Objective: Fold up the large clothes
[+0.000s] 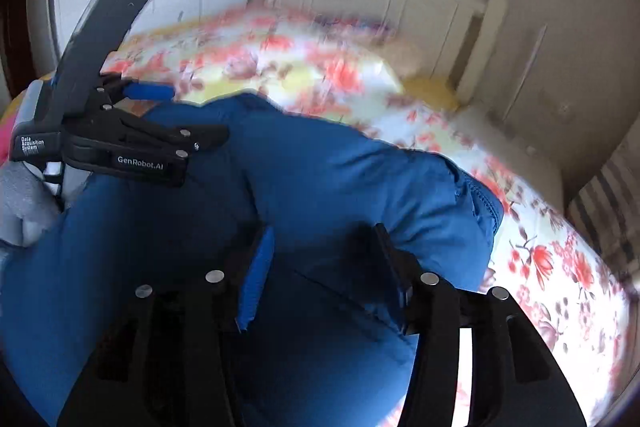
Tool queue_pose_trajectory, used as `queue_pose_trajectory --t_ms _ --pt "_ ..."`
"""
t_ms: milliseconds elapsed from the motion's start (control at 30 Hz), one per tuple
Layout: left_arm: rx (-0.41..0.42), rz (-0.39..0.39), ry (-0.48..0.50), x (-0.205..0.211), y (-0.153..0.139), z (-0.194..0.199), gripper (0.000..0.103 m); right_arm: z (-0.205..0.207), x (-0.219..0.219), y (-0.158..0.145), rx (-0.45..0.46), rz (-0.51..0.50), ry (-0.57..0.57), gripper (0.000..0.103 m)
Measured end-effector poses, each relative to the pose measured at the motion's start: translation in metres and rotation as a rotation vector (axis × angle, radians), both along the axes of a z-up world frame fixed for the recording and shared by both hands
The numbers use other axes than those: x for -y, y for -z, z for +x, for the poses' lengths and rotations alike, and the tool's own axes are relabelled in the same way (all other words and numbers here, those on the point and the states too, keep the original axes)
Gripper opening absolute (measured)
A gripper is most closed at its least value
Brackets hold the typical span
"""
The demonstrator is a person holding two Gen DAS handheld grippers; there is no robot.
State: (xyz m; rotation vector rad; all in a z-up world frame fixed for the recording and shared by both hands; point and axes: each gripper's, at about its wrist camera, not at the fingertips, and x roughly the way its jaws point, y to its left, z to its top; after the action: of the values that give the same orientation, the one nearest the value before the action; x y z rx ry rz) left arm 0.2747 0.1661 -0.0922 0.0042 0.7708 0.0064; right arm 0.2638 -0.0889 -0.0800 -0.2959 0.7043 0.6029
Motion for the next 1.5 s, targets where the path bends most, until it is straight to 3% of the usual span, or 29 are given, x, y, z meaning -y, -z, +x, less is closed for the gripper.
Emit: queue_pose_trajectory --t_ms 100,200,300,367,400,500,567,633,767,900,967,1133,1267,1333,1400,1500 --pt "-0.004 -0.004 0.0 0.0 0.0 0.0 0.101 -0.018 -0.002 -0.018 0.045 -0.045 0.068 0.049" --pt "-0.004 -0.017 0.001 -0.002 0.001 0.001 0.101 -0.076 -0.004 -0.041 0.128 0.023 0.011 0.049" --pt "-0.006 -0.022 0.002 -0.003 0.001 0.001 0.101 -0.131 -0.018 -0.021 0.12 -0.014 -0.068 0.055" --pt "-0.002 -0.026 0.006 -0.003 0.001 0.0 0.101 -0.152 -0.017 -0.006 0.211 -0.018 -0.026 0.055" --pt "0.003 -0.024 0.006 -0.002 0.001 0.0 0.101 -0.154 -0.013 -0.001 0.206 0.007 -0.001 0.055" --pt "0.004 0.003 0.0 0.001 0.0 -0.001 0.101 -0.167 -0.013 -0.015 0.2 -0.026 0.034 0.055" --pt "-0.001 0.01 0.003 0.001 0.0 -0.001 0.101 -0.194 -0.017 -0.027 0.264 -0.045 -0.024 0.055" --pt "-0.002 0.01 0.003 0.0 0.0 -0.001 0.101 -0.205 -0.02 -0.018 0.245 -0.07 -0.062 0.056" --pt "0.012 0.009 0.001 0.001 -0.001 -0.004 0.101 -0.214 -0.008 0.021 0.245 -0.01 -0.066 0.058" --pt "-0.001 0.064 0.002 0.005 -0.01 -0.008 0.101 -0.209 -0.013 0.016 0.211 -0.045 -0.06 0.058" --pt "0.064 0.161 -0.068 0.007 -0.03 -0.025 0.1 -0.208 -0.014 0.021 0.21 -0.033 -0.053 0.058" --pt "0.149 0.15 0.004 0.023 -0.069 -0.065 0.101 -0.209 -0.016 0.022 0.19 -0.012 -0.057 0.058" --pt "0.069 0.245 0.049 0.052 -0.028 -0.07 0.101 -0.213 -0.018 0.023 0.197 -0.017 -0.069 0.058" --pt "0.113 0.181 0.024 0.043 -0.018 -0.074 0.101 -0.214 -0.02 0.023 0.202 -0.028 -0.074 0.059" --pt "0.078 0.112 0.011 0.029 -0.016 -0.07 0.101 -0.213 -0.022 0.022 0.206 -0.033 -0.071 0.059" --pt "0.073 0.106 0.003 0.02 -0.017 -0.073 0.101 -0.213 -0.018 0.018 0.179 -0.023 -0.08 0.06"
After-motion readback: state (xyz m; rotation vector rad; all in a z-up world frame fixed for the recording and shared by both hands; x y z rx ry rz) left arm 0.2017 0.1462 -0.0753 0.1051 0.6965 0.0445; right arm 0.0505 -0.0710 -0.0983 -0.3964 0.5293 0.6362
